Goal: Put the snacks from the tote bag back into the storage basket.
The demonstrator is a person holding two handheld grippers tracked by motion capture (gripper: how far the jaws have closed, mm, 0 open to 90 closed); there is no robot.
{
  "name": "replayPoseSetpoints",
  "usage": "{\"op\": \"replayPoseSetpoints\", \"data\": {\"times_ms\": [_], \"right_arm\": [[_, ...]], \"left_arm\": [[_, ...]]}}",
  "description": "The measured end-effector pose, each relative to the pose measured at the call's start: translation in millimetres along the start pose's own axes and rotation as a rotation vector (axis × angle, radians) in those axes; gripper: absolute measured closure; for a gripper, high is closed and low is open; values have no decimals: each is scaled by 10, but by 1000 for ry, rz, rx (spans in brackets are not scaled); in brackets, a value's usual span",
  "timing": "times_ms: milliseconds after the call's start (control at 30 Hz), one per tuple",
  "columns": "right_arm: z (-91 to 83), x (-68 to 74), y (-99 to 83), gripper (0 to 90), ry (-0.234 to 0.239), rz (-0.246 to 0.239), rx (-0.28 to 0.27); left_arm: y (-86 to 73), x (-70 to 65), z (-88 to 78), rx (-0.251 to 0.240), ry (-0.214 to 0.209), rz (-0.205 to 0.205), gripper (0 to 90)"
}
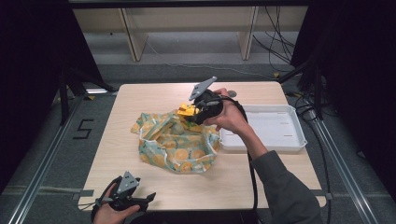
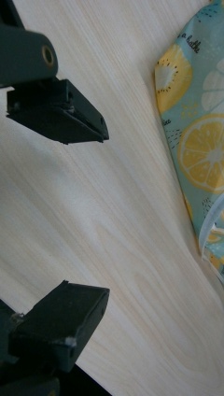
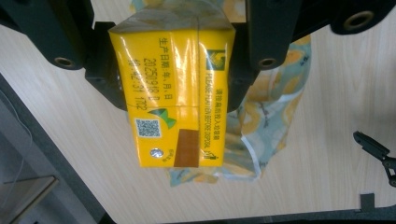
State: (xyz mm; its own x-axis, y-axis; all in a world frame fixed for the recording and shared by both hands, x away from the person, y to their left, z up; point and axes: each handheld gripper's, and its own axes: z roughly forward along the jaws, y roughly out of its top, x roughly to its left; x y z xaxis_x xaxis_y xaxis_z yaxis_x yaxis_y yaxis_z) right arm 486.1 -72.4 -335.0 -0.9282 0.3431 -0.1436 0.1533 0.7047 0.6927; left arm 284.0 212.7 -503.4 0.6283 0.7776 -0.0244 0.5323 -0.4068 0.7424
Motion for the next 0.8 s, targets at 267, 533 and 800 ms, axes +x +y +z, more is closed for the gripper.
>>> {"op": "replayPoseSetpoints", "data": {"times_ms": [267,533,800], "right_arm": [[-270,-131,-302,516,-38,67,9],[-437,-282,-626,515,-90,131,32],[-478,-391,-928,515,-116,189,56]], "left_arm": [[-6,23,-2,-1,5,0,201],[-7,56,-3,15,22,-15,200],[-10,53,7,-2,18,-5,199]]}}
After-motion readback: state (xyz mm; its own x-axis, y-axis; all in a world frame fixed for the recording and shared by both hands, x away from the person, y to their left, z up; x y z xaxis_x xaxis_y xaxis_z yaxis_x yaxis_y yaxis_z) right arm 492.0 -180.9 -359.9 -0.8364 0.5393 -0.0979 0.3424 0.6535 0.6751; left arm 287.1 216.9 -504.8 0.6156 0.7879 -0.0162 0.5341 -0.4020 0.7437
